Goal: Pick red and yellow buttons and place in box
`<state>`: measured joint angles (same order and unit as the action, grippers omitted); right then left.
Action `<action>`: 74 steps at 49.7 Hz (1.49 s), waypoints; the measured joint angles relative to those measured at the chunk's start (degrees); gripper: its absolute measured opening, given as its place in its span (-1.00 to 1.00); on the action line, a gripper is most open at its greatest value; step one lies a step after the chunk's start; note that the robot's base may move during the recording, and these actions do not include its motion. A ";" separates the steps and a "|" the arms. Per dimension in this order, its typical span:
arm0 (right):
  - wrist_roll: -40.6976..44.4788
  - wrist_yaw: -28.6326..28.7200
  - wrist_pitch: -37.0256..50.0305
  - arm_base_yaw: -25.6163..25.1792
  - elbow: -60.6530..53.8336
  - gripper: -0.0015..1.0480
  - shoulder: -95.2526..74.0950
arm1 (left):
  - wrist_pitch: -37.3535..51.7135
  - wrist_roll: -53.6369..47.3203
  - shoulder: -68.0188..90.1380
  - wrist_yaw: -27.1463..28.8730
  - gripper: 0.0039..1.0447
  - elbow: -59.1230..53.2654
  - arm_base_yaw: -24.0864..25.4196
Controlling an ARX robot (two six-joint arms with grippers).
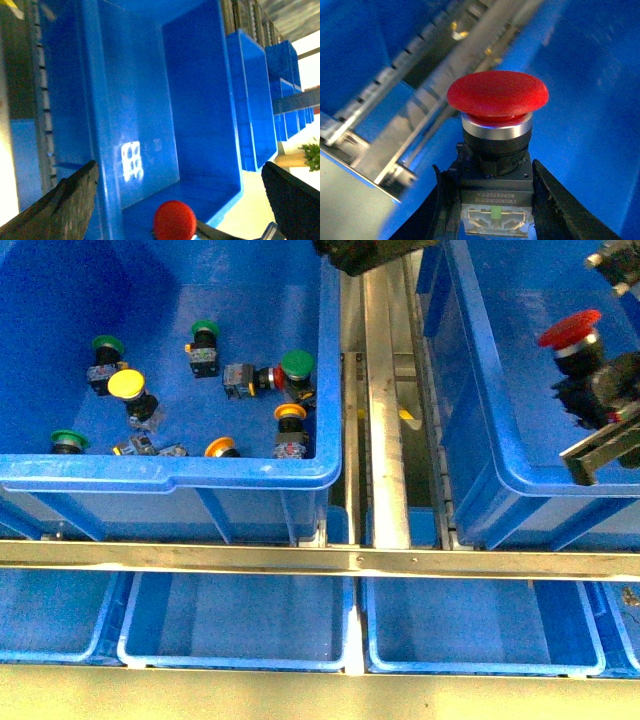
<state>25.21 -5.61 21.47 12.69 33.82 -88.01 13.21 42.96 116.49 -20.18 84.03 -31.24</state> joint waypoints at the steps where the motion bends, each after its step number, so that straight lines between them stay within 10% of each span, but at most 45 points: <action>1: 0.00 0.00 -0.09 -0.77 -0.15 -0.42 0.09 | 0.15 -0.24 -0.31 -0.02 0.85 -0.39 0.44; 46: -5.92 -3.08 2.60 -10.58 -0.48 -0.42 4.15 | 3.04 -28.35 -30.91 0.66 0.85 -44.17 18.51; 53: -8.83 -5.18 2.58 -9.40 0.81 -0.42 3.85 | 39.52 -38.80 -31.06 26.97 0.35 -60.22 21.46; 74: -14.80 -11.93 4.20 -4.44 4.07 -0.42 0.92 | 41.40 -42.21 -49.46 21.33 -0.96 -72.02 29.16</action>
<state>10.41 -17.54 25.67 8.25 37.89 -87.09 54.61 0.75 67.02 1.15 12.01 -2.09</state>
